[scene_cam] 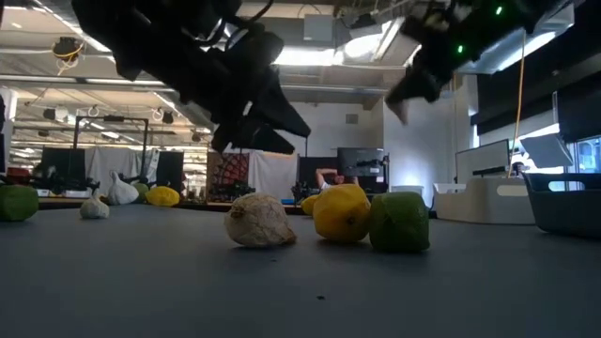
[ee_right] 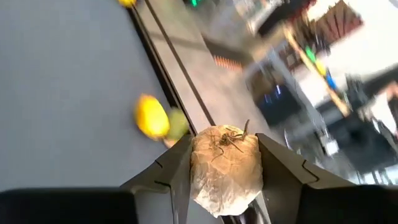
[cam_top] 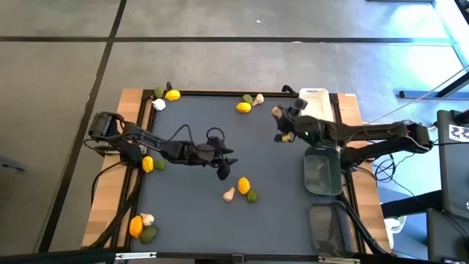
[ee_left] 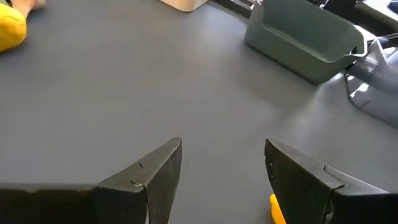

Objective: Sort produce into baskets
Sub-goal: Put the white garlic into the white bin

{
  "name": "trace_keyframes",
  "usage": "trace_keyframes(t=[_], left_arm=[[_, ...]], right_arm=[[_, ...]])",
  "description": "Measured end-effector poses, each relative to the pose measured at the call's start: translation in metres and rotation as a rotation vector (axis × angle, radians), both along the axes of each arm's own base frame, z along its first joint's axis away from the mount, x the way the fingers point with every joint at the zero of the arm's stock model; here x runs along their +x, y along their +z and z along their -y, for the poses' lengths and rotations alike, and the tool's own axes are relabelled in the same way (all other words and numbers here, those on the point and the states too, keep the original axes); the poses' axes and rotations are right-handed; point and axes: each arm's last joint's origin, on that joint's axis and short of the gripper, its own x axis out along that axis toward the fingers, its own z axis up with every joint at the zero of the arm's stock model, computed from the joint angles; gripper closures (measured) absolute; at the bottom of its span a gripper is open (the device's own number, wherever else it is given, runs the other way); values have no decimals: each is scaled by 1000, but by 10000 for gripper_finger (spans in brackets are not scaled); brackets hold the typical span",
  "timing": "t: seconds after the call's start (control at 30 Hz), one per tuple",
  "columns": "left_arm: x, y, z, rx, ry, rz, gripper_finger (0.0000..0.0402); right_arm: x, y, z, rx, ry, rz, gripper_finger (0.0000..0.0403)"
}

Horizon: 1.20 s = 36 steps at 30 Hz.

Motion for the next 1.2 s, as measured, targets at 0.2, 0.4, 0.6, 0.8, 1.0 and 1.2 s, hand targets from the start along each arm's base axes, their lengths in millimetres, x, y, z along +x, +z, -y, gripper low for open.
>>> trace_keyframes(t=[0.2,0.4,0.6,0.8,1.0,1.2], left_arm=[[2,-8,0,-10,9,-22,178],[2,-10,0,-12,11,-28,178],[2,-10,0,-13,11,-27,178],[2,-10,0,-13,13,-26,178],[2,-10,-1,-13,14,-26,178],[2,-10,-1,-13,14,-26,178]], right_arm=[[-20,-12,43,115,-205,-41,255],[-45,-20,77,241,-366,-52,255],[-69,-33,99,423,-487,-56,255],[-80,-46,110,578,-544,-59,255],[-82,-61,116,643,-589,-128,255],[-79,-69,119,668,-590,-164,227]])
